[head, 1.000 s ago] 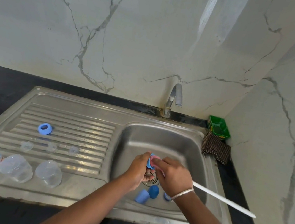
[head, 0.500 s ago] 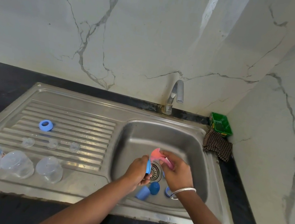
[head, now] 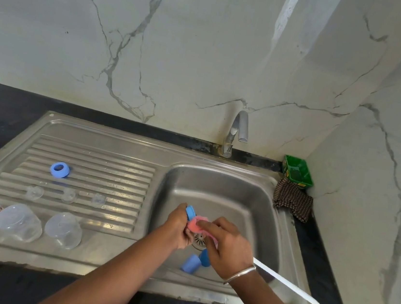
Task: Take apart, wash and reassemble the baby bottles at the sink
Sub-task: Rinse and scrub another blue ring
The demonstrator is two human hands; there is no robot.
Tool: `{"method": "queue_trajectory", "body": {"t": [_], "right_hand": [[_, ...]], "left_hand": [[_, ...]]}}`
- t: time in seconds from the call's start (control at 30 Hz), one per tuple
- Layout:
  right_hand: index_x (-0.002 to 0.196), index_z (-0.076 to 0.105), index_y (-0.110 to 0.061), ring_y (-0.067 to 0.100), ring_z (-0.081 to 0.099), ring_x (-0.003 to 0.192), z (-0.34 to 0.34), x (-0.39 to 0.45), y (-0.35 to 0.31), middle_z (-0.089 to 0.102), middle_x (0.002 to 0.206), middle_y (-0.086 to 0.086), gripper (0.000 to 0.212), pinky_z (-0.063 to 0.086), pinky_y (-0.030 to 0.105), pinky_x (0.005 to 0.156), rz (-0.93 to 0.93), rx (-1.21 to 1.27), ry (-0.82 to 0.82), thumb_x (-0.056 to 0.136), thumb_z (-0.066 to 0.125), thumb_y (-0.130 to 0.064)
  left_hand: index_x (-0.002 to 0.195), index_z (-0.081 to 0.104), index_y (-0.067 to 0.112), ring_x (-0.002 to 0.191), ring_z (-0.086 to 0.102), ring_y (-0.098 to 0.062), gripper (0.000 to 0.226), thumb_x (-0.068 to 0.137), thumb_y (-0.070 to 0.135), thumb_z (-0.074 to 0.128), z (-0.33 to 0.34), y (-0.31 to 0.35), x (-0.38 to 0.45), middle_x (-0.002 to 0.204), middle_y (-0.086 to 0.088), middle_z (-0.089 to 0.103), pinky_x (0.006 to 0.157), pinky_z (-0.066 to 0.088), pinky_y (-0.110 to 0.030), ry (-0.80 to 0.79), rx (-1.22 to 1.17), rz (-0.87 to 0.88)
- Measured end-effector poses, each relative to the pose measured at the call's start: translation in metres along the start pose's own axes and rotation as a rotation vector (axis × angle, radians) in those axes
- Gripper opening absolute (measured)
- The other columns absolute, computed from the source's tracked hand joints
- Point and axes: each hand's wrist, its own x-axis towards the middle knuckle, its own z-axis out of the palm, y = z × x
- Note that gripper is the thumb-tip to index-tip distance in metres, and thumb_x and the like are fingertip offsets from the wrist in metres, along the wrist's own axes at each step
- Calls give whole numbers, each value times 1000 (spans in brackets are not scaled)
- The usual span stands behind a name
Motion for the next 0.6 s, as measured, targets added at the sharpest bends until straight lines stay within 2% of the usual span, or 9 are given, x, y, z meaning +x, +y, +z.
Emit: {"method": "queue_trajectory", "body": {"t": [0.13, 0.27, 0.47, 0.6], "right_hand": [[121, 55, -48, 9, 55, 74, 1, 3, -2, 53, 88, -15, 39, 45, 25, 44, -29, -57, 44, 85, 45, -37], [118, 61, -44, 12, 56, 71, -3, 11, -9, 55, 85, -11, 35, 45, 28, 40, -42, -60, 160, 86, 49, -35], [116, 62, -40, 16, 56, 66, 4, 1, 0, 58, 84, -8, 29, 44, 31, 36, -169, -121, 189, 89, 52, -36], [115, 64, -41, 16, 55, 67, 3, -1, 14, 58, 85, -8, 28, 42, 27, 37, -188, -165, 213, 90, 54, -36]], "left_hand": [[73, 60, 13, 42, 39, -7, 52, 93, 60, 50, 0, 2, -9, 52, -1, 55, 31, 24, -13, -43, 43, -1], [79, 60, 15, 37, 36, -6, 49, 98, 55, 41, 6, -1, -13, 46, 0, 53, 31, 26, -14, -71, 66, -12], [80, 51, 8, 32, 36, -8, 46, 102, 47, 40, 5, 7, -11, 44, -2, 50, 31, 24, -14, -69, 16, -9], [84, 50, 10, 46, 41, -11, 38, 102, 44, 46, 4, 6, -7, 55, -5, 50, 39, 30, -17, -42, 39, -5]]}}
